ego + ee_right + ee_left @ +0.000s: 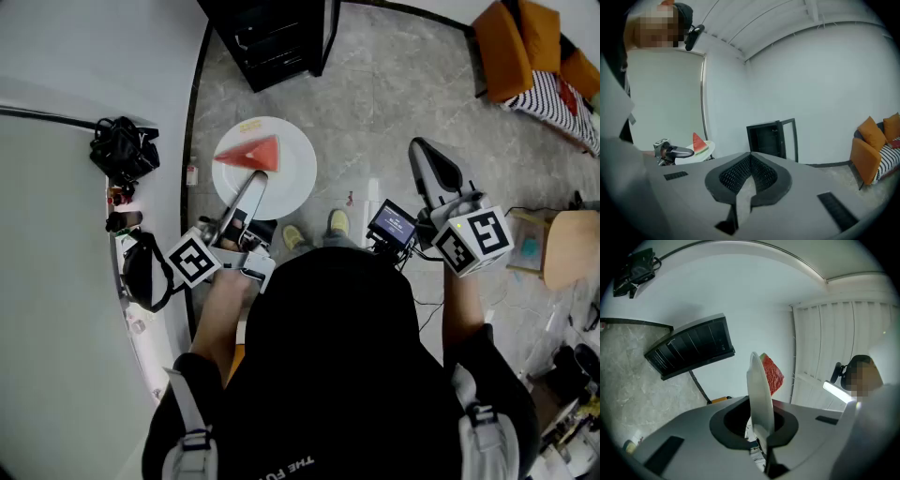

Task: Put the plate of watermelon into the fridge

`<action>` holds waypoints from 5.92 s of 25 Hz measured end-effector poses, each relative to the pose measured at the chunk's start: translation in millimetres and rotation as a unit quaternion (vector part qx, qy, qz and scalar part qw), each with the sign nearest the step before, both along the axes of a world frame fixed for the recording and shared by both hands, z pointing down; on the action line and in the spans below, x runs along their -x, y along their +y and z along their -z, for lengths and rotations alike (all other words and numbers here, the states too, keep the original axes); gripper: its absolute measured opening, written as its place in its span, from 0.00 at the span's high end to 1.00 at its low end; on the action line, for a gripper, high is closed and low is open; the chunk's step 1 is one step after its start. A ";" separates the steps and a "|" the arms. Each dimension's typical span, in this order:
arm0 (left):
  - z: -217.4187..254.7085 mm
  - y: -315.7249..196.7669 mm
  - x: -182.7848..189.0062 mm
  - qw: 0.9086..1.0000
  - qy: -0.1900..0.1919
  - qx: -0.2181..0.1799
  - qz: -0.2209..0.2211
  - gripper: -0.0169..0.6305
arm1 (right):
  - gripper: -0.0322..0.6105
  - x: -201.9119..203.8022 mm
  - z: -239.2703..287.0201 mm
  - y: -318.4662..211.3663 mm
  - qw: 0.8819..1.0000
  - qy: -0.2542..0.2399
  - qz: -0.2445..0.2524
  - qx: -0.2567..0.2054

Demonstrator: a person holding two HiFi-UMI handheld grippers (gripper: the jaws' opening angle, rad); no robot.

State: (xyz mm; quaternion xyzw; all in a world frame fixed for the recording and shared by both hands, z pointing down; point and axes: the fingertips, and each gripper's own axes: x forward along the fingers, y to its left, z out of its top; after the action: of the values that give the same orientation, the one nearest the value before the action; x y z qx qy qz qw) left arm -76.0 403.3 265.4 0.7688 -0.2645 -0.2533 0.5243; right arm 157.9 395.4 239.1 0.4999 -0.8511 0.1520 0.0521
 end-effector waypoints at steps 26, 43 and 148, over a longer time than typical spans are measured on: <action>9.3 29.1 68.2 1.000 -0.005 -0.006 0.023 0.94 | 0.93 89.4 14.2 21.9 0.999 -0.026 0.021 -0.027; -3.3 20.3 105.5 1.000 -0.001 0.003 0.030 0.94 | 0.93 127.0 9.8 -1.4 0.999 -0.017 0.027 -0.037; -23.9 -472.3 44.7 1.000 -0.014 0.022 0.008 0.94 | 0.93 122.3 -18.8 -500.6 0.994 0.002 0.105 -0.003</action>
State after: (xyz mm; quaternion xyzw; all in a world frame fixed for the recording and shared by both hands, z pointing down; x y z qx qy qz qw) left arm -120.7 -69.0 289.3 0.7582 -0.2838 -0.2407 0.5354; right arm 35.6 -105.2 257.9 0.4082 -0.8992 0.1421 0.0681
